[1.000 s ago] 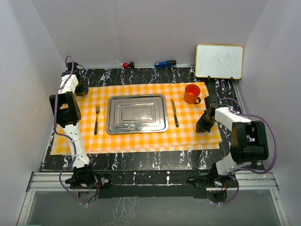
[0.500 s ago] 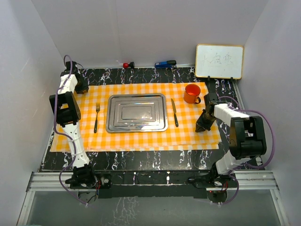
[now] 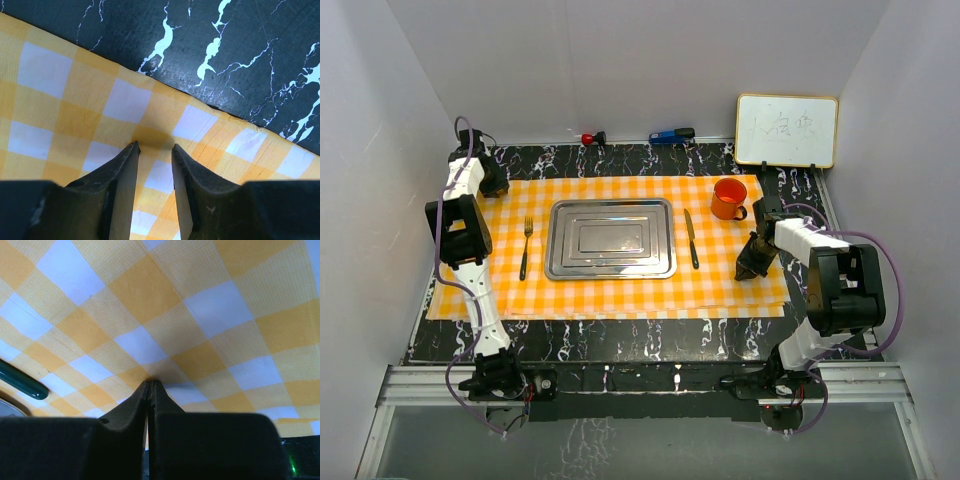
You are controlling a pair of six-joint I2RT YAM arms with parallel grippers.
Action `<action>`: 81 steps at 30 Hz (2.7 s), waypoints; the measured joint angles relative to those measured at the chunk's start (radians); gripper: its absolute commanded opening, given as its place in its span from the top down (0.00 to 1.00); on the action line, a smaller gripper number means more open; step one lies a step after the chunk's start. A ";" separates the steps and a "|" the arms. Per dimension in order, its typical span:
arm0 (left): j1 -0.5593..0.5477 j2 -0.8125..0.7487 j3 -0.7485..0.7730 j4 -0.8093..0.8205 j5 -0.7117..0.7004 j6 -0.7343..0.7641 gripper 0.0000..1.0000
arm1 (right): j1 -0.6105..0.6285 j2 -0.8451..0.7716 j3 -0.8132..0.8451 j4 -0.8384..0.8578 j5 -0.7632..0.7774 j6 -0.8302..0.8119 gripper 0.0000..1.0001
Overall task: Set the dinner table for one person
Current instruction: Adjust the napkin at the center of the board.
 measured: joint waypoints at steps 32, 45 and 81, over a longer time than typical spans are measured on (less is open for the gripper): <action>-0.002 -0.140 0.054 -0.207 -0.012 0.032 0.36 | 0.013 0.045 0.417 -0.092 0.175 -0.060 0.70; -0.002 -0.156 -0.007 -0.325 -0.175 -0.038 0.39 | -0.082 0.470 0.946 -0.101 0.188 -0.221 1.00; -0.002 -0.151 -0.080 -0.213 -0.171 -0.074 1.00 | -0.164 0.656 1.006 0.047 -0.054 -0.273 1.00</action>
